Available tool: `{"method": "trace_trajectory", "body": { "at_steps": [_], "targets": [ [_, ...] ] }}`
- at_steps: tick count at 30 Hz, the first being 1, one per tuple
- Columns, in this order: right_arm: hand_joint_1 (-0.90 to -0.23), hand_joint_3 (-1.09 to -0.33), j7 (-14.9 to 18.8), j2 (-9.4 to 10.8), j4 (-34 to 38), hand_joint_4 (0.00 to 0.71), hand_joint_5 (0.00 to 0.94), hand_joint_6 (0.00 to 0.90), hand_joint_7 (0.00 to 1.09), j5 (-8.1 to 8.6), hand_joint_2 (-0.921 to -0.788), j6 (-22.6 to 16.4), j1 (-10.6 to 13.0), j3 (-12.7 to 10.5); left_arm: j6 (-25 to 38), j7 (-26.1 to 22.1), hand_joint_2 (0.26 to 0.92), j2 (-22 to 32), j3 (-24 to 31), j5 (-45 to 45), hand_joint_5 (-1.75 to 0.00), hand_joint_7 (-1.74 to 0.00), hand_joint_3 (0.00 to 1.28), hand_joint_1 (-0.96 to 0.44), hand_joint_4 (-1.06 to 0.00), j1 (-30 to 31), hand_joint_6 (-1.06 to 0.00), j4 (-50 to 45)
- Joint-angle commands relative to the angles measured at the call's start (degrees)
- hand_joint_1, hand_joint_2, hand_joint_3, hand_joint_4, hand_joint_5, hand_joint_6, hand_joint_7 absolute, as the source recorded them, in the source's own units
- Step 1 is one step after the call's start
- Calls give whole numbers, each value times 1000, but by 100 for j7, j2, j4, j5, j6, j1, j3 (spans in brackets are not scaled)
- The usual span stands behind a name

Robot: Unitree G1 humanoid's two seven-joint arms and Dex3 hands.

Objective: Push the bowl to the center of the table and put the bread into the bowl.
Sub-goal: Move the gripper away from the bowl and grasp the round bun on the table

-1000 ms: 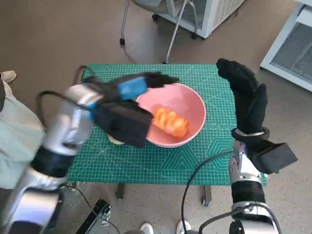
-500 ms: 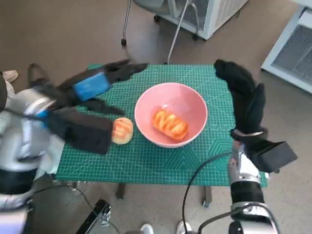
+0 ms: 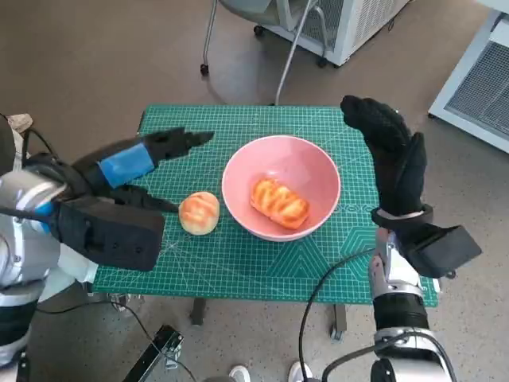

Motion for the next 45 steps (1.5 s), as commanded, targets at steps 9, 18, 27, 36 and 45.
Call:
{"method": "trace_trajectory", "body": {
  "at_steps": [9, 18, 27, 36, 45],
  "targets": [
    [-426, -652, 136, 7, 125, 449, 1, 141, 836, 96, -914, 66, 4, -18, -6, 218, 814, -252, -409, 140, -12, -32, 6, 4, -125, 66, -294, 710],
    [-440, -633, 207, -42, 93, 456, 4, 139, 841, 167, -921, 76, 22, -46, -39, 495, 817, -543, -889, 492, -11, -30, 6, -14, -145, -124, -314, 1595],
    [-437, -627, 212, -50, 62, 458, 6, 138, 843, 178, -921, 65, 53, -65, -66, 692, 819, -891, -1352, 862, -10, -21, 6, -34, -161, -519, -318, 2557],
    [-432, -624, 180, -55, 66, 459, 6, 138, 844, 148, -921, 28, 67, -73, -41, 865, 821, -1303, -1780, 1136, -12, -23, 6, -56, -184, -897, -337, 3606],
    [-425, -627, 145, -71, 69, 457, 5, 138, 843, 120, -921, 12, 75, -87, 18, 973, 831, -1742, -2081, 1226, -26, -55, 9, -59, -242, -1218, -422, 4605]
  ]
}}
